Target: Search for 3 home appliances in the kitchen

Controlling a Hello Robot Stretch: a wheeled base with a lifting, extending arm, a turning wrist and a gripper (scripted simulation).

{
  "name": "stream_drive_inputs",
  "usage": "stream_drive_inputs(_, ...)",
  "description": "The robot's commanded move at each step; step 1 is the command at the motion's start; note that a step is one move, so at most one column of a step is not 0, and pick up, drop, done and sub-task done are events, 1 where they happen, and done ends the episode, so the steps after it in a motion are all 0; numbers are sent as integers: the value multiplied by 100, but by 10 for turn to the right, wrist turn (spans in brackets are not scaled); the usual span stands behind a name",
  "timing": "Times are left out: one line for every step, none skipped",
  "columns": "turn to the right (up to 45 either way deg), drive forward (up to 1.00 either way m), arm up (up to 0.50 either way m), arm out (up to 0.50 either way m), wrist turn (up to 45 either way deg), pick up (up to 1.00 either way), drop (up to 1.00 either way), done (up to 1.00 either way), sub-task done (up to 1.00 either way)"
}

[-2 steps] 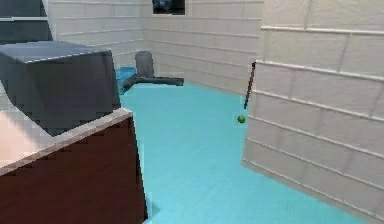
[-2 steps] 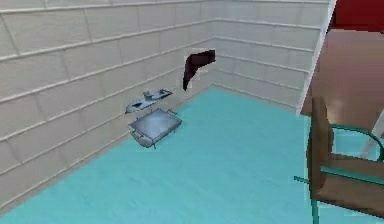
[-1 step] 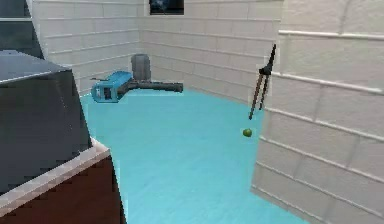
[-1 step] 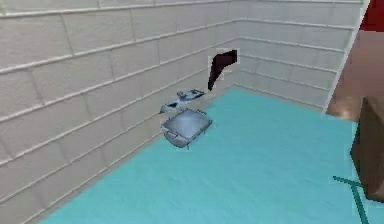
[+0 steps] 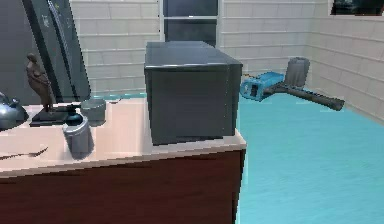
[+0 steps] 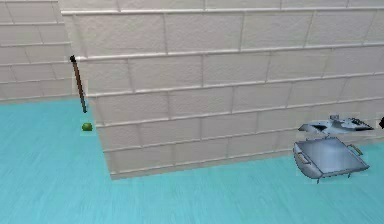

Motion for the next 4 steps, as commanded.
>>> stream_drive_inputs(0,0,0,0,0,0,0,0,100)
stream_drive_inputs(-450,0,0,0,0,0,0,0,0)
stream_drive_inputs(-300,0,0,0,0,0,0,0,0)
stream_drive_inputs(0,65,0,0,0,0,0,0,0)
